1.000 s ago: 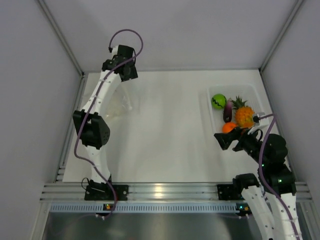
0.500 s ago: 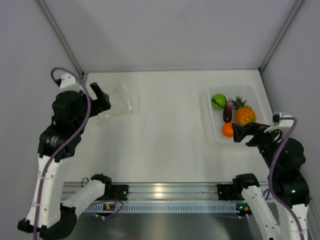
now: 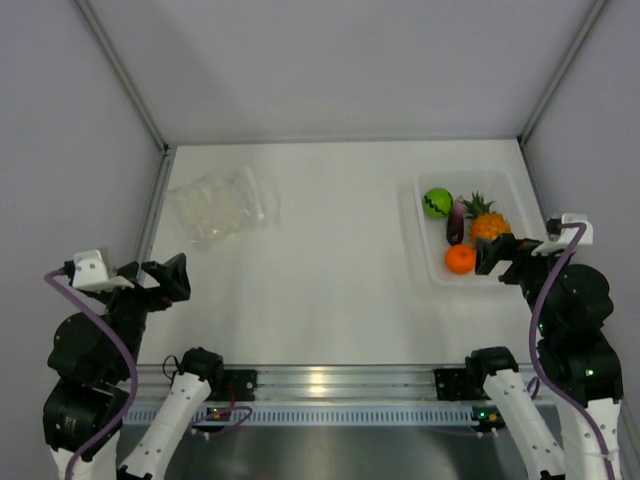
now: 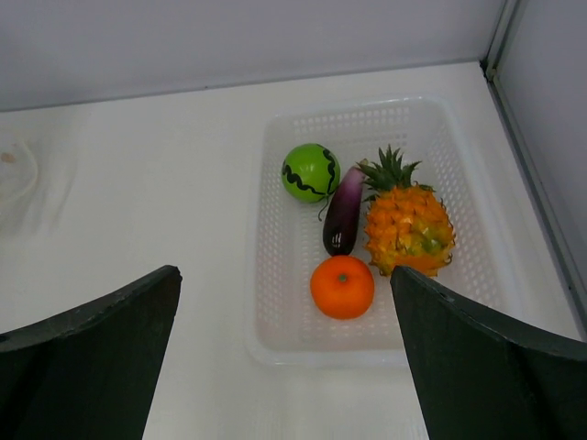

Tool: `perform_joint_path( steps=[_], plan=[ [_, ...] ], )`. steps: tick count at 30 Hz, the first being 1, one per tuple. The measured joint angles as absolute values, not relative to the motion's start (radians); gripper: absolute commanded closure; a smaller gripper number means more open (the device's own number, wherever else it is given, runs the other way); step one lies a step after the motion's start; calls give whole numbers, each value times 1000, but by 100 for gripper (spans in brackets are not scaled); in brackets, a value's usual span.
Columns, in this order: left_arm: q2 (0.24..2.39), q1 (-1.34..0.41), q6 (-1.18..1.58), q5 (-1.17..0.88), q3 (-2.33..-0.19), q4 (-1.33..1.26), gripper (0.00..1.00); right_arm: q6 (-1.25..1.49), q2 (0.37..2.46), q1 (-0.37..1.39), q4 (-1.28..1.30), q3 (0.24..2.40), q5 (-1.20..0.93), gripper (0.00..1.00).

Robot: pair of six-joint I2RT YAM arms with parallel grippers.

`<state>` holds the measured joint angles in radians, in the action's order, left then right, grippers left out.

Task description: Open the zip-top bag and remove the fake food

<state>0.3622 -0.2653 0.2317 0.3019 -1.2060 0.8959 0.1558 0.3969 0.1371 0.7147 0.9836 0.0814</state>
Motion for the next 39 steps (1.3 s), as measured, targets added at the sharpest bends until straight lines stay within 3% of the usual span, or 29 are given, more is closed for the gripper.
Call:
perform_joint_path(
  steps=[14, 39],
  plan=[
    [229, -265, 214, 237, -1118, 937, 2, 157, 392, 137, 714, 973, 63, 1],
    [207, -265, 229, 237, -1090, 945, 2, 168, 387, 137, 697, 936, 43, 0]
  ],
)
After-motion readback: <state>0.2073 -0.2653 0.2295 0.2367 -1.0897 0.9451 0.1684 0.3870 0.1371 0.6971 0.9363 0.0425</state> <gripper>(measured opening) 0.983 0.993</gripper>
